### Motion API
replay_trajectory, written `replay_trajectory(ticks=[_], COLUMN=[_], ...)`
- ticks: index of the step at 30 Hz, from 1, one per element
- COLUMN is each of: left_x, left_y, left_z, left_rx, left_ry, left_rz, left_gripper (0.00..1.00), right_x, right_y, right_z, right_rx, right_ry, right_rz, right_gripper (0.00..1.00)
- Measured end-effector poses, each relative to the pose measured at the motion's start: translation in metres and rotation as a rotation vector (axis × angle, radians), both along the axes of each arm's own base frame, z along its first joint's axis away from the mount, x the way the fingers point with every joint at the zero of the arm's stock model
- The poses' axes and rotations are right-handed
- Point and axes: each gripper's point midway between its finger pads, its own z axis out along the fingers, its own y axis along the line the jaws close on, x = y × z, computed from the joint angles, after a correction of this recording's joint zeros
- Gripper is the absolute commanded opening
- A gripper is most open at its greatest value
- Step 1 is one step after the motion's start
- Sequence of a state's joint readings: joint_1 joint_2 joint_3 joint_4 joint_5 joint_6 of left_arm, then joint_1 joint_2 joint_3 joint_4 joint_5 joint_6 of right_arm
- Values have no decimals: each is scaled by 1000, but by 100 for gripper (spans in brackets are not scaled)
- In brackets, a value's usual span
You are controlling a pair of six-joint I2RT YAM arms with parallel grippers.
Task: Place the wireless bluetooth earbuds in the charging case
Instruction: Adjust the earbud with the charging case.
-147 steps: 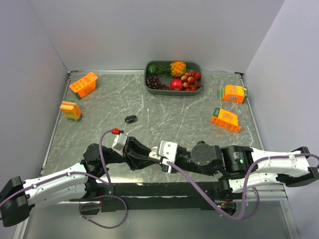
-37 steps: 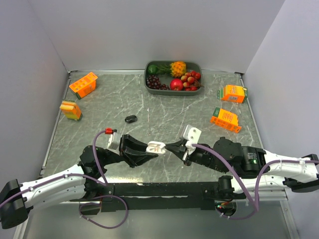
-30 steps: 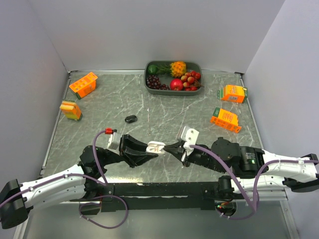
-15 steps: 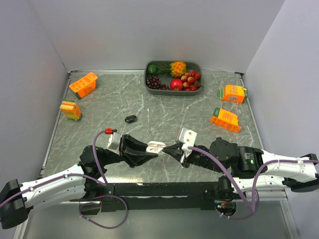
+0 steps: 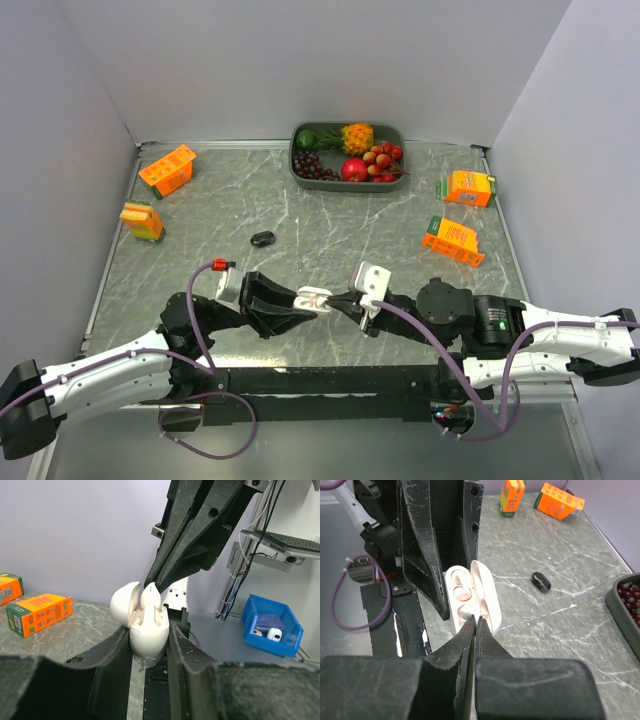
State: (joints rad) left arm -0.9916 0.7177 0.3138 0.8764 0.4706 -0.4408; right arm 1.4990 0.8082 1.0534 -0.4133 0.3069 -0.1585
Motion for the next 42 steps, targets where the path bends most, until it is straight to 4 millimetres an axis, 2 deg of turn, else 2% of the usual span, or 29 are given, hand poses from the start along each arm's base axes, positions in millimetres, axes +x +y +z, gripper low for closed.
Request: replay_trajectory(ticks=[17,20,21,24,29,32,34,37,38,39,42], left_x=[-1,-1,-1,-1,0,1,1,0,0,0,0], left_y=[-1,-2,-2,-1,-2,-2,-1,-1,-1,-1,-1], left_z=[-3,-4,-4,-3,-4,-3,-3,-2,-2,-2,-2], left_rx=[12,14,14,13,16,10,9,7,6,6,7], left_ry=[2,3,3,2,4,3,3,1,1,1,1], left_rz=[-10,-10,-11,-11,-8,-1,-2,-3,-3,-3,-3], left_gripper=[1,1,1,1,1,1,1,1,1,1,1], right_x=[-2,-2,-2,-2,-2,-3,-3,-1,1,4,9], right_y=[4,4,4,3,1,-1,-3,-9,-10,-12,-14], right_z=[-12,-14,-14,-14,-11,-8,-5,3,7,11,17], right_rx=[-51,-58,-59,-62,-54,-45,-34,-9,1,9,21], right_ry=[-13,-16,-16,-20,-23,-23,-24,-30,-32,-36,-37], right_rz=[25,25,25,25,24,31,31,15,-2,-15,-51], right_gripper=[0,16,24,35,42,43,42,27,12,6,0])
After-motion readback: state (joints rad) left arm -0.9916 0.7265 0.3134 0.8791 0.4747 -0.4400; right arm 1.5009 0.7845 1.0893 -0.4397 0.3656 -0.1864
